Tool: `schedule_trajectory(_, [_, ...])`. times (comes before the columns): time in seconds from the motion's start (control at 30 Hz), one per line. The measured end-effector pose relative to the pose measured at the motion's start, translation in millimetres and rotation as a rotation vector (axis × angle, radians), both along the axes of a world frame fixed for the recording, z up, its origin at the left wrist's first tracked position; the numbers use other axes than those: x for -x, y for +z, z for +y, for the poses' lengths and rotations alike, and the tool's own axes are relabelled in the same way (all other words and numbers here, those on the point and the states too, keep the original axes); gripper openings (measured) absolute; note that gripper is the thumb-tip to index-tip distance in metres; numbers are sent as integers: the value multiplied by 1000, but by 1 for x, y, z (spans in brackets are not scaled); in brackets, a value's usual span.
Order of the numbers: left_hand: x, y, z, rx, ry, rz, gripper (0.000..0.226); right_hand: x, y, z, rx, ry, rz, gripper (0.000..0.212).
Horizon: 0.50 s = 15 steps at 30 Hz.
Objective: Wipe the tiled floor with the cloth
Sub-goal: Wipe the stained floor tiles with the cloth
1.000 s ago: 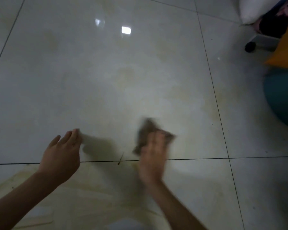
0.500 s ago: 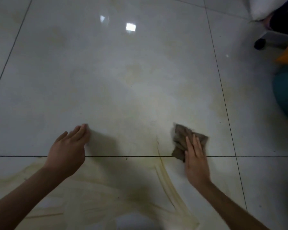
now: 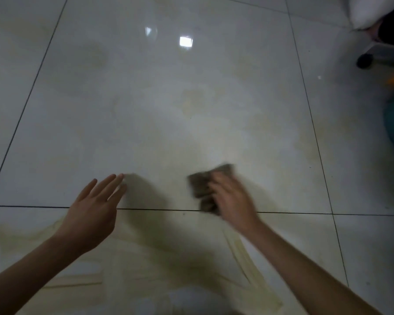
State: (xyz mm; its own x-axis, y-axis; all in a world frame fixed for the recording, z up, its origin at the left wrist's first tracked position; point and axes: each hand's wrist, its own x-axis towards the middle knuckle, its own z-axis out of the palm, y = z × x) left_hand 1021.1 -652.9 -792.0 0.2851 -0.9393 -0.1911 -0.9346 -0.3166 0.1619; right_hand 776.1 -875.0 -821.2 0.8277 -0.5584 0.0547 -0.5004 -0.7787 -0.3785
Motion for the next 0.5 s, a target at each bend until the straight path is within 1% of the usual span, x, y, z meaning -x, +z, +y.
schedule_trajectory(0.07, [4,-2,5,28,-30,-21,65,26,5,-24,14,-270,110,28])
schedule_trajectory(0.1, [6,-2,7,36,-35,-29,64,23,3,-20,39,-410,154,33])
schedule_trajectory(0.13, [7,-3,8,41,-33,-33,64,11,-2,-6,86,-511,198,39])
schedule_trajectory(0.17, [8,-3,7,44,-30,-34,64,-6,-7,18,119,-531,245,45])
schedule_trajectory(0.2, [9,-3,7,52,-28,-37,65,-25,-12,45,131,-478,275,50])
schedule_trajectory(0.23, [10,-3,6,56,-25,-39,64,-43,-17,73,147,-366,258,52])
schedule_trajectory(0.3, [12,-2,3,70,-16,-42,64,-68,-21,115,105,-87,148,56])
schedule_trajectory(0.33, [12,-2,0,81,-14,-43,63,-71,-21,121,69,52,136,57])
schedule_trajectory(0.4, [12,-2,-4,89,-9,-44,60,-60,-20,97,76,300,159,50])
schedule_trajectory(0.43, [11,-2,-5,88,-4,-43,58,-48,-19,73,91,392,173,46])
schedule_trajectory(0.47, [10,-3,-6,89,3,-42,56,-35,-17,47,102,412,174,42])
schedule_trajectory(0.5, [10,-3,-7,88,11,-43,54,-19,-17,17,122,352,158,38])
